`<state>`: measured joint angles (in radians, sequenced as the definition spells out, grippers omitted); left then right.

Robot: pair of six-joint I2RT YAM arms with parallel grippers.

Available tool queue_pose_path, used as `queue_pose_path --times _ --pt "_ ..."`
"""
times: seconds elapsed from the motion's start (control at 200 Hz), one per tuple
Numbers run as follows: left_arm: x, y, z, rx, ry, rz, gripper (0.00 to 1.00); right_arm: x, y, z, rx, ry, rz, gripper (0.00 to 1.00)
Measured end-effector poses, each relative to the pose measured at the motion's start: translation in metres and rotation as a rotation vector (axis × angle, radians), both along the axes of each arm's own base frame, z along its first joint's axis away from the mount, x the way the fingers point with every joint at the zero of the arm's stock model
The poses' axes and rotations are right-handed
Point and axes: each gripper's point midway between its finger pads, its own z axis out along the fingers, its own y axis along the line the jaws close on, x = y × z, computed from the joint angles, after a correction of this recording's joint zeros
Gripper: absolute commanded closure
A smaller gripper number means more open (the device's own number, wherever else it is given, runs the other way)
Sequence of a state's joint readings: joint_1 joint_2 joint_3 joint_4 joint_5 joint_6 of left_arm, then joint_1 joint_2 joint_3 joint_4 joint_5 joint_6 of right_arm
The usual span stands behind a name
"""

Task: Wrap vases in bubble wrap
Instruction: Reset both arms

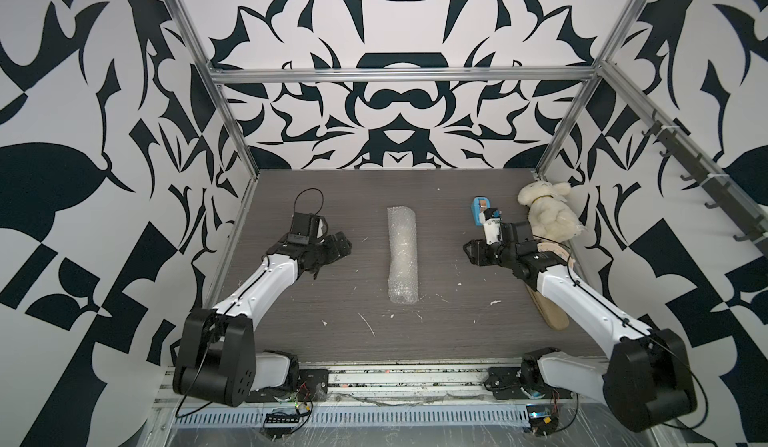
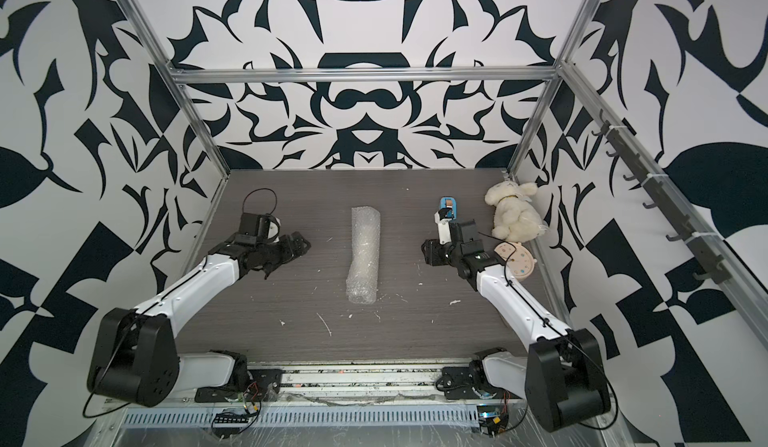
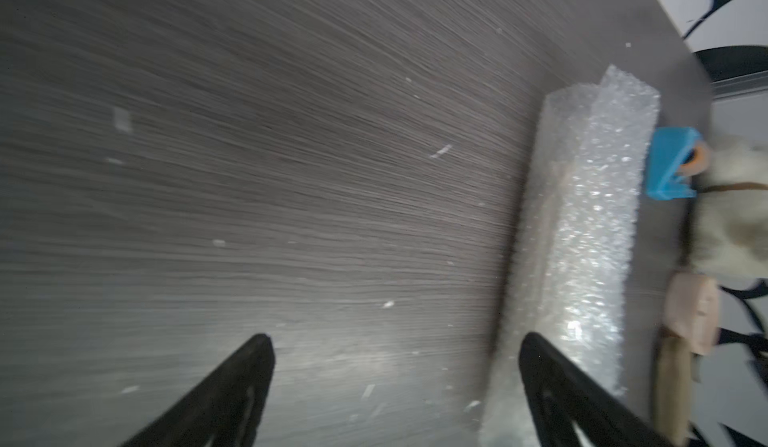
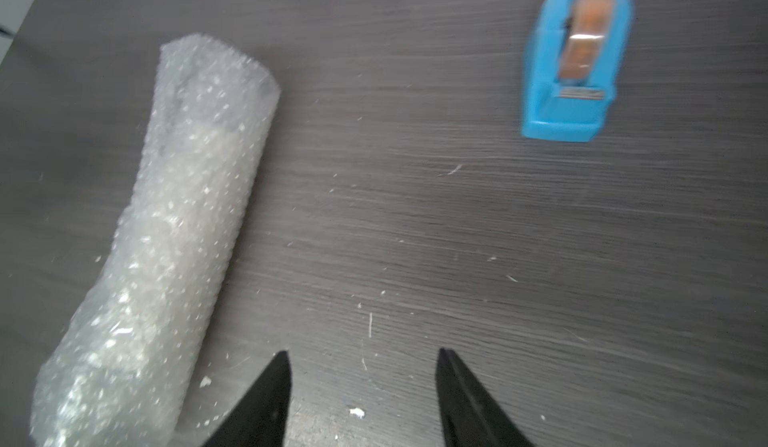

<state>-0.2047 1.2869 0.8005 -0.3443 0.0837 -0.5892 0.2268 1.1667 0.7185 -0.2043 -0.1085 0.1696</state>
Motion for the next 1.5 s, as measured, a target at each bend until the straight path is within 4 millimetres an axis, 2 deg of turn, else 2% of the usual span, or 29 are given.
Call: queue_pose_path --times 0.095,0.205,0.355,0.505,0.57,0.685,0.81,0.93,0.97,0.995,1.11,1.175,1.5 --pt "0.003 0.039 0.015 0.151 -0.115 0.098 0.00 0.003 -0.023 -0.002 -0.083 -0.084 -0.077 0.21" --pt "-0.001 0.066 0.024 0.299 -0.255 0.136 0.01 -0.004 -0.046 -0.020 -0.162 -0.164 -0.147 0.16" --pt "-0.006 0.094 0.006 0.441 -0.331 0.166 0.01 -0.011 -0.070 -0.042 -0.247 -0.233 -0.234 0.14" --pt "0.002 0.121 -0.001 0.516 -0.411 0.237 0.00 0.001 -0.084 -0.045 -0.288 -0.320 -0.310 0.13" --pt "0.006 0.131 -0.012 0.546 -0.433 0.257 0.00 0.003 -0.089 -0.051 -0.295 -0.345 -0.333 0.12" --pt "0.010 0.135 -0.027 0.566 -0.460 0.240 0.00 0.008 -0.090 -0.064 -0.317 -0.357 -0.320 0.11" --pt "0.030 0.133 -0.029 0.565 -0.535 0.205 0.00 0.019 -0.086 -0.065 -0.312 -0.399 -0.291 0.10" --pt "0.044 0.131 -0.051 0.565 -0.522 0.170 0.00 0.030 -0.080 -0.080 -0.312 -0.364 -0.242 0.10" --pt "0.046 0.132 -0.055 0.549 -0.494 0.160 0.00 0.036 -0.081 -0.083 -0.295 -0.344 -0.237 0.04" --pt "0.049 0.134 -0.052 0.542 -0.503 0.163 0.00 0.040 -0.084 -0.082 -0.279 -0.336 -0.244 0.01" --pt "0.062 0.145 -0.031 0.525 -0.562 0.201 0.00 0.052 -0.101 -0.069 -0.249 -0.362 -0.301 0.01" --pt "0.065 0.145 -0.024 0.518 -0.590 0.204 0.01 0.052 -0.101 -0.069 -0.239 -0.363 -0.298 0.01" --pt "0.065 0.140 -0.027 0.498 -0.584 0.179 0.01 0.050 -0.094 -0.074 -0.219 -0.342 -0.262 0.01"
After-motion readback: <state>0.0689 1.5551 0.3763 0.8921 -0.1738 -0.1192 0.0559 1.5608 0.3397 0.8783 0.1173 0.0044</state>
